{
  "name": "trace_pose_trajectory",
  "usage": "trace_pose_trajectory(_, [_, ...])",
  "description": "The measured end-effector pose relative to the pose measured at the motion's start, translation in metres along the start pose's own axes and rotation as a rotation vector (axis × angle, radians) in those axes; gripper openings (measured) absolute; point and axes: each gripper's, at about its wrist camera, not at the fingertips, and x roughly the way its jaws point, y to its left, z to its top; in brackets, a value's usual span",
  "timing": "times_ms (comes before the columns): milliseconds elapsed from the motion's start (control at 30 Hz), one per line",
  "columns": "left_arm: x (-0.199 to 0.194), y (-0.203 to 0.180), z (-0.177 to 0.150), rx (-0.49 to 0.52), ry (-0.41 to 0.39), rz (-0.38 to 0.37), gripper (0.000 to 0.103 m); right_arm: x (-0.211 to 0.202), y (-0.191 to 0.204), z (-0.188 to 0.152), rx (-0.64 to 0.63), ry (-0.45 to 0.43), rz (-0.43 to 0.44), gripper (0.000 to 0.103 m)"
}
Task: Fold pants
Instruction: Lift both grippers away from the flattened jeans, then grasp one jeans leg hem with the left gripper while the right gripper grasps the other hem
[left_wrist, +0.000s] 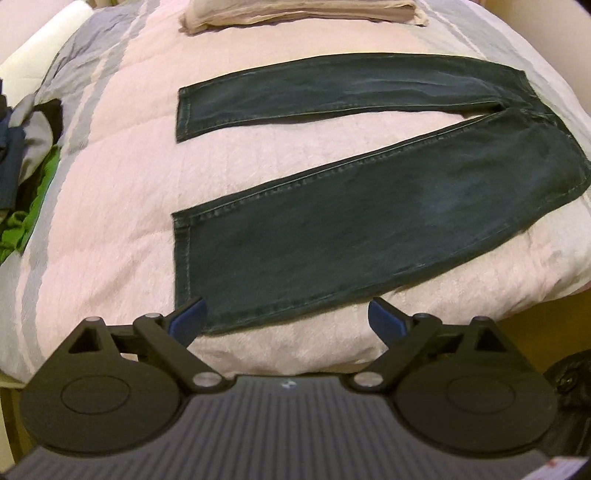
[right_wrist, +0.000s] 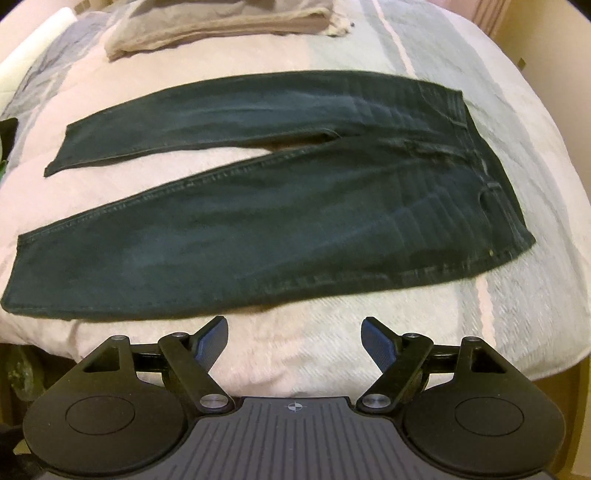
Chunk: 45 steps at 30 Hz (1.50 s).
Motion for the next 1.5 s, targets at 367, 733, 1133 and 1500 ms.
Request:
trace_pose_trajectory(367, [0.004,-0.026,0.029,0.083,-0.019,-0.025,0.094,0.0,-0.017,-0.01,0.065,0.015,-0.004,0.076])
trace_pose_trajectory(733, [0.009,-0.029,0.032,0.099,-0.032,-0.017,0.094,0.008,-0.026,-0.01,0.053,0.043,-0.026,0.076])
trace_pose_trajectory(1133, [0.034,-0.036,-0.024,0.489,-0.091,0.087,0.076,0.024,0.014,-0.014,-0.289,-0.109,-0.029,0.076])
trace_pose_trajectory(1500, [0.116,-0.052,-0.064,0.844,-0.086,0.145,0.039,0.065,0.045,-0.015,-0.504,-0.169,0.017,0.076])
